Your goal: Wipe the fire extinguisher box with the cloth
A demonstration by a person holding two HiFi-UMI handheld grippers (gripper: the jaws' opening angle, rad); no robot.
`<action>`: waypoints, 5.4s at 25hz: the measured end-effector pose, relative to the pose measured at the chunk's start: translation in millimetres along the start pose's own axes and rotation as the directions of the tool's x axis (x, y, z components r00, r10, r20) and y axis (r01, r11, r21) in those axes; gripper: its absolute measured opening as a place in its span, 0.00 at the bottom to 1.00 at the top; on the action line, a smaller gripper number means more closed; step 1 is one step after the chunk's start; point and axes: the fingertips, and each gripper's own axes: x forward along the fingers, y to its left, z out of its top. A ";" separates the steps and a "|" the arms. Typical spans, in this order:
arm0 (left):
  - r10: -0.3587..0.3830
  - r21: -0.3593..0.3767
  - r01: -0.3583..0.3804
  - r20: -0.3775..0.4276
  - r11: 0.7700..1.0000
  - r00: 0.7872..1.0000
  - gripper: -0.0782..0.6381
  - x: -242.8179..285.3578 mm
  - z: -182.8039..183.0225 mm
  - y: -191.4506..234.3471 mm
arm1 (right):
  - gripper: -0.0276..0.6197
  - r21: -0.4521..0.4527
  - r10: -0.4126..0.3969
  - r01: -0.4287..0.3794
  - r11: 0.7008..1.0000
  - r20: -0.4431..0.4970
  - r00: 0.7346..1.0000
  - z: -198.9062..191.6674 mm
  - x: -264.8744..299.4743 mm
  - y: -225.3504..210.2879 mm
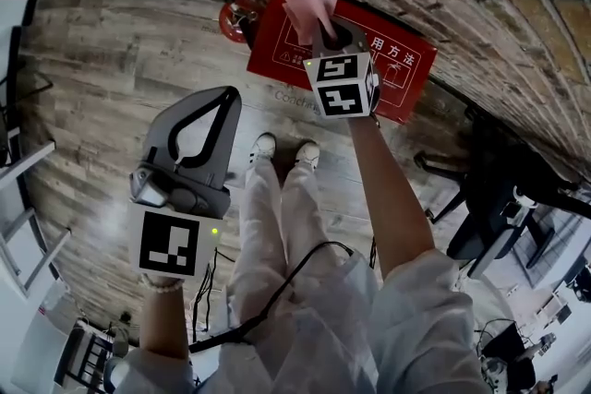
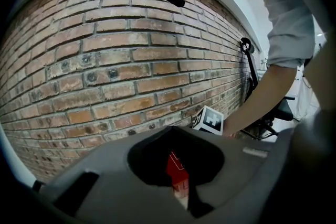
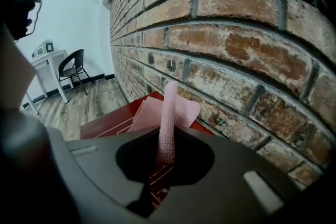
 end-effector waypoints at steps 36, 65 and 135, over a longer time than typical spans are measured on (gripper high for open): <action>-0.139 0.064 0.137 0.027 0.988 0.990 0.10 53.9 36.6 -68.2 | 0.07 0.190 -0.284 0.306 0.933 -0.134 0.949 -132.4 -105.1 -160.5; -0.060 0.017 0.059 0.021 0.998 0.998 0.10 26.8 18.3 -31.5 | 0.07 0.039 0.041 -0.046 0.998 0.129 0.991 -3.8 -104.9 -24.0; -0.136 0.028 0.136 -0.017 0.990 0.991 0.10 53.0 13.1 -59.2 | 0.07 0.125 -0.186 0.196 0.972 -0.089 0.978 -113.3 -95.3 -75.4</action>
